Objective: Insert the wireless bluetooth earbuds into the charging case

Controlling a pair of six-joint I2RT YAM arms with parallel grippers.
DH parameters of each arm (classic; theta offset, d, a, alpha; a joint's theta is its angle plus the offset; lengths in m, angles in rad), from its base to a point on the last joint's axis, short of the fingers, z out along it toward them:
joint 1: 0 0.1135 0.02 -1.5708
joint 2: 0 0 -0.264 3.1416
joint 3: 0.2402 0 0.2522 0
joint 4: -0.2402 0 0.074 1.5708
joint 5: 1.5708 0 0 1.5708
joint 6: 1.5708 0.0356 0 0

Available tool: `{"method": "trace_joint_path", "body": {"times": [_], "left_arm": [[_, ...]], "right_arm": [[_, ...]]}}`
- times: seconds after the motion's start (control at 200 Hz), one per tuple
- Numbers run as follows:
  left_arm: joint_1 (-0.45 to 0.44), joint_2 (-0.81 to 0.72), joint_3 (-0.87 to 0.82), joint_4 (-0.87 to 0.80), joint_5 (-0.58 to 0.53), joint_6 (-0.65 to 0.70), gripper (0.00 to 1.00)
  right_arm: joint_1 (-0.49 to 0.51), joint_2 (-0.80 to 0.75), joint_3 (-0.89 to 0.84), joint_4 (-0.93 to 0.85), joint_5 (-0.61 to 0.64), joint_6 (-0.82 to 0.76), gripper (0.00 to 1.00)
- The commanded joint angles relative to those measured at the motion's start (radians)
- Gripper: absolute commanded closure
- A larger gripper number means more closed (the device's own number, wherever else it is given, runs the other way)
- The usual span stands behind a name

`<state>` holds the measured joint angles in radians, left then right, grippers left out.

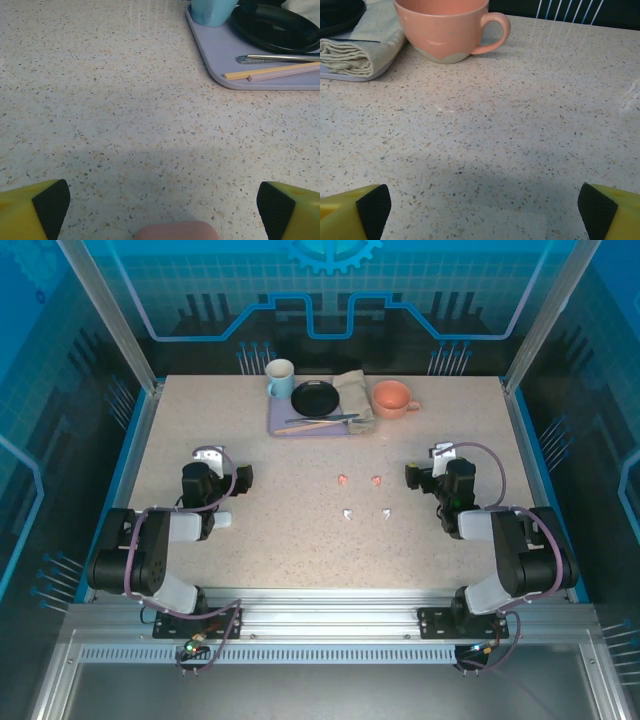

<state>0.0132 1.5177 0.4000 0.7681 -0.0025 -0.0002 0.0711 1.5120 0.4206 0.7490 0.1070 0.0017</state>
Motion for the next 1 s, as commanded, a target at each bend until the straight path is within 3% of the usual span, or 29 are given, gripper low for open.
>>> {"method": "trace_joint_path", "body": {"times": [0.0,0.855,0.905,0.995], "left_arm": [[-0.003,0.000,0.016,0.020,0.002,0.003,0.01],[0.003,-0.002,0.022,0.008,-0.004,-0.006,0.01],[0.002,-0.038,0.049,-0.070,-0.038,-0.020,0.01],[0.002,-0.131,0.148,-0.326,-0.108,-0.052,0.01]], "right_arm": [[-0.007,-0.007,0.010,0.009,-0.031,-0.010,0.00],[-0.013,-0.011,0.010,0.006,-0.020,0.001,0.00],[0.000,-0.048,0.029,-0.059,0.075,0.026,0.00],[0.008,-0.166,0.177,-0.427,0.169,0.094,0.00]]}}
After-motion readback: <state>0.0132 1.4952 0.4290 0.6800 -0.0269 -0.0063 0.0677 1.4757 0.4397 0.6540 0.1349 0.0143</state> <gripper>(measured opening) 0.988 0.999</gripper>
